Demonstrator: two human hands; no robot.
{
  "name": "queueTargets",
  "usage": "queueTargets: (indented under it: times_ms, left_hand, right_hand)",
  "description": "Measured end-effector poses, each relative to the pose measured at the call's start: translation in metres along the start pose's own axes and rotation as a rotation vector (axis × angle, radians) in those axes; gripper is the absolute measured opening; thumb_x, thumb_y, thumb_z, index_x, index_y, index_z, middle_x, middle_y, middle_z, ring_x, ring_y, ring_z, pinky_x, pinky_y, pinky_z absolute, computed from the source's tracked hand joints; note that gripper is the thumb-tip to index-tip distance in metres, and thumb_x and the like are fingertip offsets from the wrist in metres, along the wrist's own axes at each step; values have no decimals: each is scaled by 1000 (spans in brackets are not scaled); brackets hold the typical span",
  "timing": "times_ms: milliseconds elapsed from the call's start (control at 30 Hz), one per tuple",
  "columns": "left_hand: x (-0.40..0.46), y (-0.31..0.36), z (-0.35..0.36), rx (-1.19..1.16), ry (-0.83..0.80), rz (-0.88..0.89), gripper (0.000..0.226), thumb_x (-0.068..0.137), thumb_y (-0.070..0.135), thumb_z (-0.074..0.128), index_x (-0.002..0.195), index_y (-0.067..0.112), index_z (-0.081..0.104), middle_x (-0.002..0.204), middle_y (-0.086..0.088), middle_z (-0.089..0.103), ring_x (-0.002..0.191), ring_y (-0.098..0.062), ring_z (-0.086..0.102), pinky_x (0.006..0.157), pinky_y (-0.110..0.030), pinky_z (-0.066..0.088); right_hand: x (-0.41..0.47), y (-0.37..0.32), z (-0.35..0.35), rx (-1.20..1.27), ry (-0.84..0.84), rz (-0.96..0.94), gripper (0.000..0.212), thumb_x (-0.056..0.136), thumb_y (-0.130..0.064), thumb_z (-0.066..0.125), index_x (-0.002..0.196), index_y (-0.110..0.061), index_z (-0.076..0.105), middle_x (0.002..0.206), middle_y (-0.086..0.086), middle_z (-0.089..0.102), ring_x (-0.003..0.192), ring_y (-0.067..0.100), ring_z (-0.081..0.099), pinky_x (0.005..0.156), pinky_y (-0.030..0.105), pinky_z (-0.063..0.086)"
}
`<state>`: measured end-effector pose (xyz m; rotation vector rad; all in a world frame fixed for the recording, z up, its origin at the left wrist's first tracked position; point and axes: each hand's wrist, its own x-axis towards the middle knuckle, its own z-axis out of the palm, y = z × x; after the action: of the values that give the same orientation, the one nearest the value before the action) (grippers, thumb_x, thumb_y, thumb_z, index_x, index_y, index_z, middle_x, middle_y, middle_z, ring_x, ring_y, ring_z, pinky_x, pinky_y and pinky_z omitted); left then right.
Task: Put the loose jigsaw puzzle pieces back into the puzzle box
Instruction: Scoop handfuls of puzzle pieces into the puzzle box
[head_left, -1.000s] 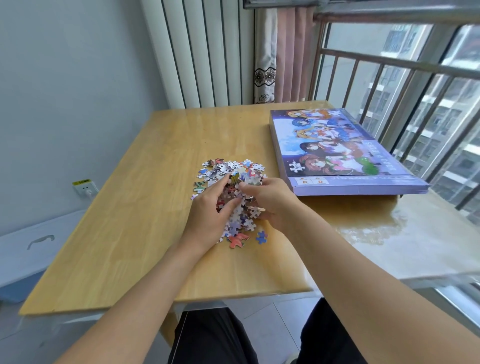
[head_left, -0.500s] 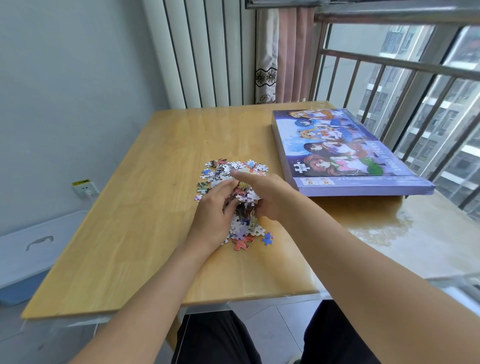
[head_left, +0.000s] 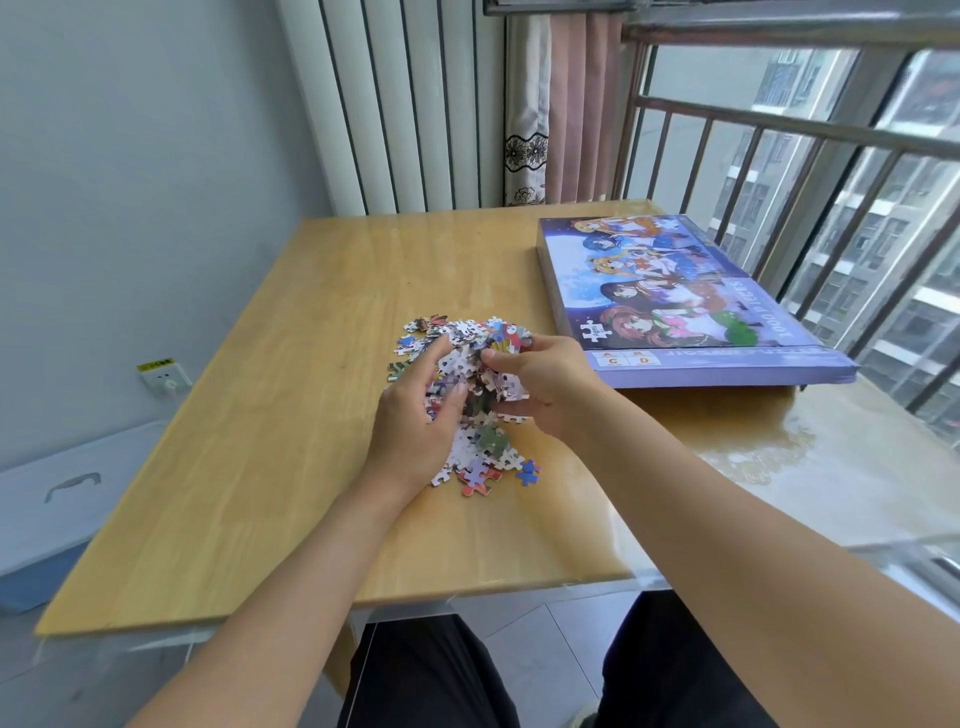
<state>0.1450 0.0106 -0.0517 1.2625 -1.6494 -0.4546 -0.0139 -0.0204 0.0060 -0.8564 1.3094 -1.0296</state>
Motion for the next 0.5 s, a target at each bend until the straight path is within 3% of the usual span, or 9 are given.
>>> queueTargets:
  times_ms: [67, 133, 300, 400, 500]
  left_hand:
    - [0, -1, 0, -1, 10, -2, 50, 98, 15, 59, 147, 23, 47, 143, 7, 56, 133, -4, 50, 112, -34, 42]
    - [0, 0, 0, -2, 20, -5, 49, 98, 16, 59, 146, 23, 49, 142, 8, 57, 131, -5, 51, 111, -35, 43]
    - [1, 2, 0, -5, 50, -5, 44, 95, 14, 63, 137, 24, 57, 134, 12, 60, 120, -3, 57, 105, -31, 48]
    - [4, 8, 0, 66, 41, 48, 43, 90, 11, 68, 131, 22, 60, 124, 20, 58, 112, -4, 57, 101, -34, 50]
    - [12, 22, 6, 147, -29, 133, 50, 84, 13, 74, 131, 21, 58, 125, 17, 56, 117, -4, 52, 105, -30, 42]
  right_hand:
    - [0, -5, -1, 9, 34, -71, 29, 81, -9, 82, 107, -3, 69, 102, 11, 72, 94, 26, 69, 82, 49, 61]
    - [-2, -14, -4, 64, 25, -117, 17, 84, -6, 79, 97, -6, 69, 96, 10, 72, 86, 23, 70, 80, 48, 62]
    - [-15, -34, -18, 178, -69, -81, 26, 86, -3, 76, 109, 2, 67, 112, 18, 70, 102, 31, 69, 84, 51, 61]
    - [-28, -36, -33, 238, -152, -45, 25, 87, -4, 75, 110, 3, 67, 106, 14, 69, 98, 28, 67, 81, 47, 62]
    - [-43, -28, -54, 261, -213, -27, 8, 89, -3, 72, 97, -3, 68, 95, 11, 72, 89, 25, 69, 77, 43, 62]
